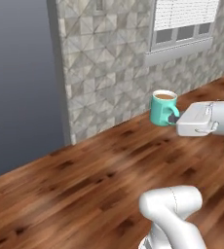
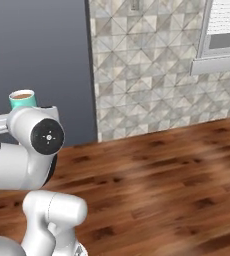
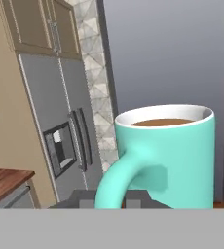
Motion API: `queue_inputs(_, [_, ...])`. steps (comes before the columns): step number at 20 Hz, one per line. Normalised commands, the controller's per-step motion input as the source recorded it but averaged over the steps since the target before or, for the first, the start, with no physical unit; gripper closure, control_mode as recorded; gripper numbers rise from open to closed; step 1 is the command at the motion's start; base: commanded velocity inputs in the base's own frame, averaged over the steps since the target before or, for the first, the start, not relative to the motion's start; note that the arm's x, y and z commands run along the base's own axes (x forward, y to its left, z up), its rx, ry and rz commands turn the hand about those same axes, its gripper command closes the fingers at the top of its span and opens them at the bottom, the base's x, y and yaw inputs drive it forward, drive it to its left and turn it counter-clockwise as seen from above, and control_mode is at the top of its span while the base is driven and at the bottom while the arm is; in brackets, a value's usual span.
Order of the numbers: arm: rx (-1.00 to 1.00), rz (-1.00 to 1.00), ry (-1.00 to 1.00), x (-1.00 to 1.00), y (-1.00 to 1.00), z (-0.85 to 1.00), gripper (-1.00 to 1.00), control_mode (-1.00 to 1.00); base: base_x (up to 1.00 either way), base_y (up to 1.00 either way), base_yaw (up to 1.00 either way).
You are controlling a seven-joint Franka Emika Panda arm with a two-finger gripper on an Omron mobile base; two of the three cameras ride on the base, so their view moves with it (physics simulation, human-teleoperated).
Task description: Pick the cup of tea, navigate to the dining table, and place it on the saucer.
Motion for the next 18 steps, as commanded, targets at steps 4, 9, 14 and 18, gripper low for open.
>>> queue_inputs(4, [0.00,0.00,0.00,0.00,0.00,0.00,1.00,1.00,1.00,-1.00,-0.14])
queue_inputs(9, [0.00,0.00,0.00,0.00,0.00,0.00,1.00,1.00,1.00,-1.00,-0.15])
queue_inputs(14, [0.00,0.00,0.00,0.00,0.00,0.00,1.00,1.00,1.00,-1.00,-0.11])
queue_inputs(18, [0.00,0.00,0.00,0.00,0.00,0.00,1.00,1.00,1.00,-1.00,-0.10])
